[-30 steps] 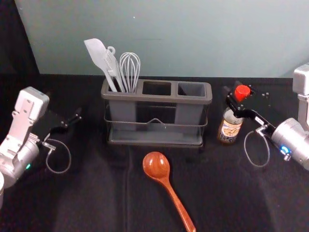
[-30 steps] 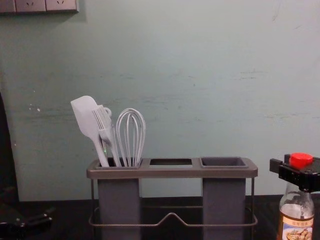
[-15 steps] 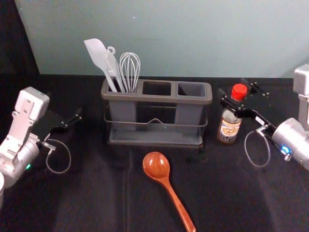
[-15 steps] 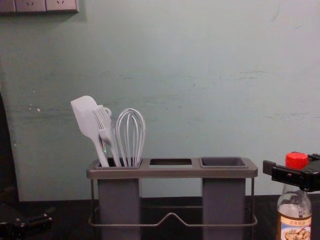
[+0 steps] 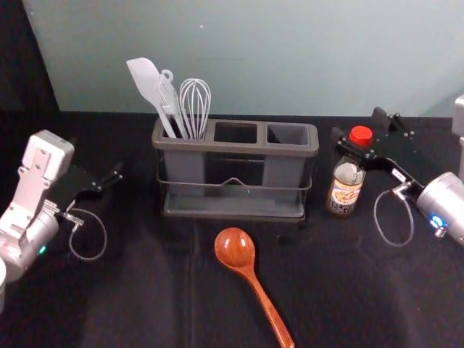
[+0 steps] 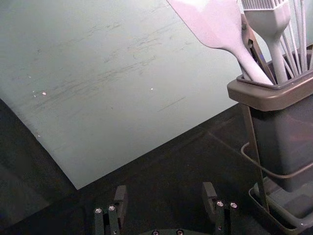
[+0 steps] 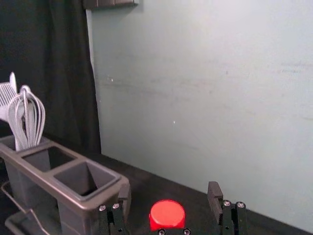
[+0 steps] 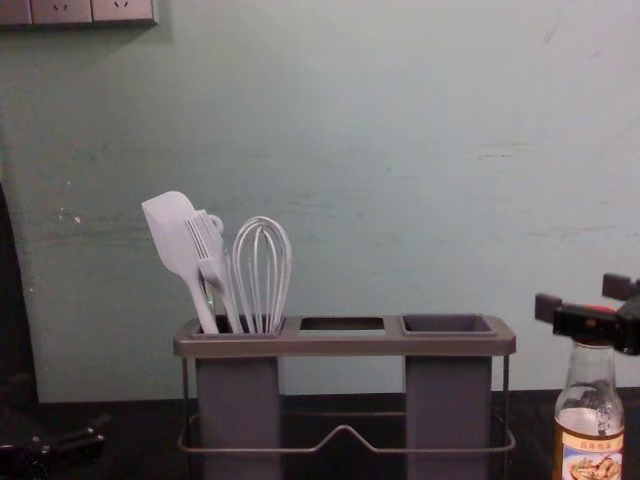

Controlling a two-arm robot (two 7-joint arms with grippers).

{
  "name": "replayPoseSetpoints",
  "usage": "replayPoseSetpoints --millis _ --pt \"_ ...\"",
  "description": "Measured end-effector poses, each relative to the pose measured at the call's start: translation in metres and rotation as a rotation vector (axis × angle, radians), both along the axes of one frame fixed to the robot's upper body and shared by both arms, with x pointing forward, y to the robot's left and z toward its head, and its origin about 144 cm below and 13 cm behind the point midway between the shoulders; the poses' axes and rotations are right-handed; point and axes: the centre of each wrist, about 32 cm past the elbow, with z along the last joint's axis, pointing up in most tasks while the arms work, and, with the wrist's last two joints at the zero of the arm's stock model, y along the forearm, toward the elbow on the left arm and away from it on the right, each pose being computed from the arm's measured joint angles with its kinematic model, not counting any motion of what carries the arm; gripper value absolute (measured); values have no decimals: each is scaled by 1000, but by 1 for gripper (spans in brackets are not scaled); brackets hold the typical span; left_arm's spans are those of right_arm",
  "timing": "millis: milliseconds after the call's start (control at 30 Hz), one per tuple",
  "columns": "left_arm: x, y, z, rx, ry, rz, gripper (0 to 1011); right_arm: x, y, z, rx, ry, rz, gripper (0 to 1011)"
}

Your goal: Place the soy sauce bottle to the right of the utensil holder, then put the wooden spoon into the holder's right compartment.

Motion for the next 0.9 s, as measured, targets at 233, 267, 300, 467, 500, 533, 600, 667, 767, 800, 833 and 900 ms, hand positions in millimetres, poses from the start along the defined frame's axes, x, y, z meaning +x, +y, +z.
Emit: replayPoseSetpoints --millis 233,267,300,467,500,533,600,667,767,800,833,900 --pt "0 0 0 0 0 0 1005 -10 -5 12 26 -45 -7 1004" --pt "0 0 0 0 0 0 1005 -13 -6 15 34 -54 2 1004" --pt "0 0 0 0 0 0 1005 -15 -6 16 36 -56 5 1004" --pt "0 0 0 0 0 0 1005 -27 -6 25 25 -67 41 1004" --pt "0 0 0 0 0 0 1005 -31 -5 27 19 -68 52 1004" --pt "0 0 0 0 0 0 1005 -34 -4 29 16 -69 58 1004" --pt "0 0 0 0 0 0 1005 -42 0 34 11 -67 77 1004" --pt "0 0 0 0 0 0 1005 -47 2 37 7 -67 90 1004" --pt "0 0 0 0 0 0 1005 -56 8 42 3 -67 117 1004" --pt "0 0 0 0 0 0 1005 -61 12 44 1 -67 133 1004" --pt "0 0 0 0 0 0 1005 -62 14 45 0 -66 140 1004" --pt "0 0 0 0 0 0 1005 -65 17 46 -2 -63 154 1004"
